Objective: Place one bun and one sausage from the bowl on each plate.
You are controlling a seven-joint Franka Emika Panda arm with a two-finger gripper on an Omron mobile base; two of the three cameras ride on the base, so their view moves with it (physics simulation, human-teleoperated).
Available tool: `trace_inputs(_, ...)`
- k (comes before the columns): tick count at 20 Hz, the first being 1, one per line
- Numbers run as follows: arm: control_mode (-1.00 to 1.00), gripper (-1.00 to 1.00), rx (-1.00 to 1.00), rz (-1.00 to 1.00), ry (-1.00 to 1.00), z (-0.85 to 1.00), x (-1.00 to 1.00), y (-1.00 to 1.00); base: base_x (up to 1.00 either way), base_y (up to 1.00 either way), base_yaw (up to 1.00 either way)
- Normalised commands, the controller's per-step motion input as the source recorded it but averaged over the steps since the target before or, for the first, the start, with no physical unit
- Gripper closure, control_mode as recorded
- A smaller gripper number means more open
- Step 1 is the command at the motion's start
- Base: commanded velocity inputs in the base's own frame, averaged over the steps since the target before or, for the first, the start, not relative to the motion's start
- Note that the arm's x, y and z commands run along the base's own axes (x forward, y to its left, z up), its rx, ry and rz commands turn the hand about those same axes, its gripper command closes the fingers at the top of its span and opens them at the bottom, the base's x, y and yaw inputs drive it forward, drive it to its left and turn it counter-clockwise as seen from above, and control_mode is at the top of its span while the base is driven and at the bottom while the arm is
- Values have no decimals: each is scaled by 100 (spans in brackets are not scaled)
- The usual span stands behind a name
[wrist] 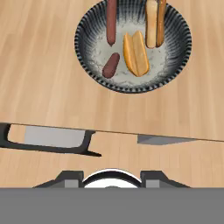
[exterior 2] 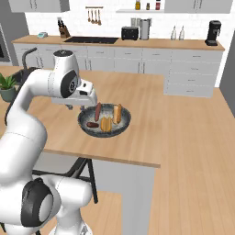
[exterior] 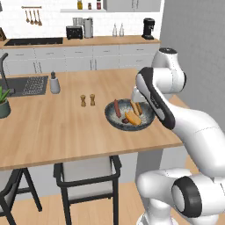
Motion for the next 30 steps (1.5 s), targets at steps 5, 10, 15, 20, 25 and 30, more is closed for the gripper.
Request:
trace_inputs(5,-100,-100,-4,-19,9,-16,39,-60,0,0,0)
trace_inputs(10,-100,-100,-14,-19,7,-50,80,-85,0,0,0)
trace_inputs(15,-100,-100,-8,-7,1,-45,96,5,0,0,0)
trace_inputs(20,-100,-100,-3,-1,3,-41,95,12,0,0,0)
trace_inputs(25,-100,-100,-7,-1,-3,-49,74,2,0,0,0)
trace_inputs(30,-100,-100,-4,0,-2,-41,38,1,0,0,0)
